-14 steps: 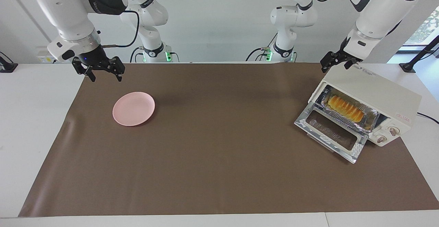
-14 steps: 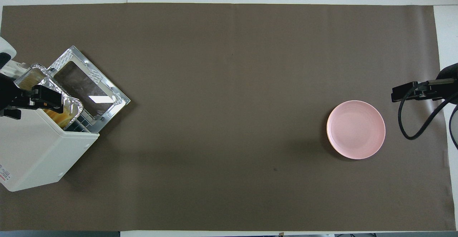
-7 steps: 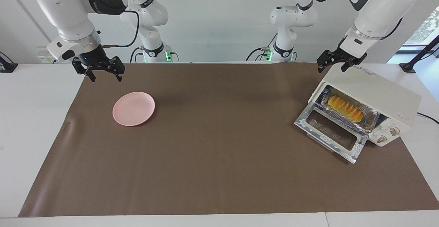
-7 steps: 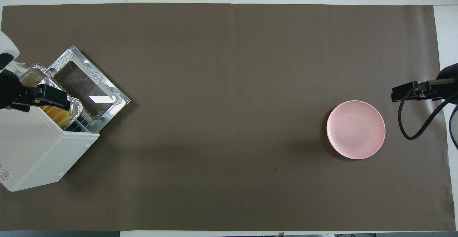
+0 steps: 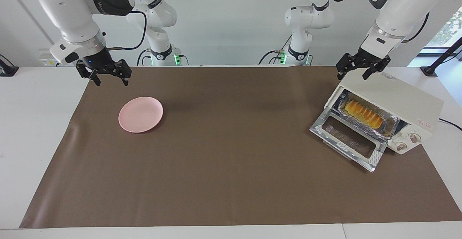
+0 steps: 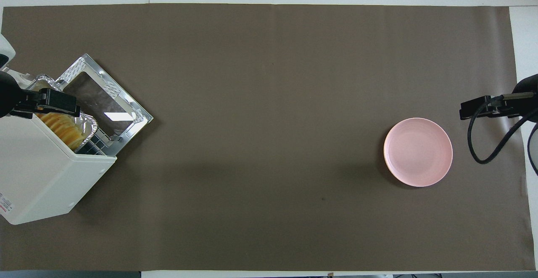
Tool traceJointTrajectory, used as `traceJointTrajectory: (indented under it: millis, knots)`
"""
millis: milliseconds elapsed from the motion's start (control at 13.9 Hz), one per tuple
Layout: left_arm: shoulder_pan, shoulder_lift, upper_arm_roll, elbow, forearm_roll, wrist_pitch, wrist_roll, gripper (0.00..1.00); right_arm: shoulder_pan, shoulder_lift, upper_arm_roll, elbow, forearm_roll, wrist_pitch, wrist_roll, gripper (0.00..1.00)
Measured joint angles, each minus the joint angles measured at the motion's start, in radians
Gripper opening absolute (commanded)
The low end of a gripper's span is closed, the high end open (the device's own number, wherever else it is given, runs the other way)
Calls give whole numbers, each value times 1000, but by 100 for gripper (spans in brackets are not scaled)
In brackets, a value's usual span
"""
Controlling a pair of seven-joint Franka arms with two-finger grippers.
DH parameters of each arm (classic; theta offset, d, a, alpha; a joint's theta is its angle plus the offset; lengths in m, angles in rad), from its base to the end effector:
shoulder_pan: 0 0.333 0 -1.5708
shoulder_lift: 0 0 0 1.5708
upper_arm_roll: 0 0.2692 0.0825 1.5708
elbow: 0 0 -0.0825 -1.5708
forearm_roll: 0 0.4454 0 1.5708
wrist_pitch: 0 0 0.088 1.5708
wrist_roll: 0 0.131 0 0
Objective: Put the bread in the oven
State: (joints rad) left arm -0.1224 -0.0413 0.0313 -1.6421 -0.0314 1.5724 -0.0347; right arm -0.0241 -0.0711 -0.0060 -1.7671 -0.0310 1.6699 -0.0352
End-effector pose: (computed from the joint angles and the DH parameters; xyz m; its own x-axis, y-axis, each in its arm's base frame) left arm 0.6004 -0.0587 0.5411 0.9980 -0.0564 -0.0295 -0.0554 -0.9980 0.0317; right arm 0.5996 -0.0219 0.5004 0.9996 0.0082 -0.0272 0.0090 -0.9995 0.0294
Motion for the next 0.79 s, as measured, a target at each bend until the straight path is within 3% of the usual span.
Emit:
traceJointTrajectory:
  millis: [793]
  knots:
    - [1, 0, 2, -1, 11, 11, 48, 100, 0, 0, 0, 0, 0, 0, 0, 100]
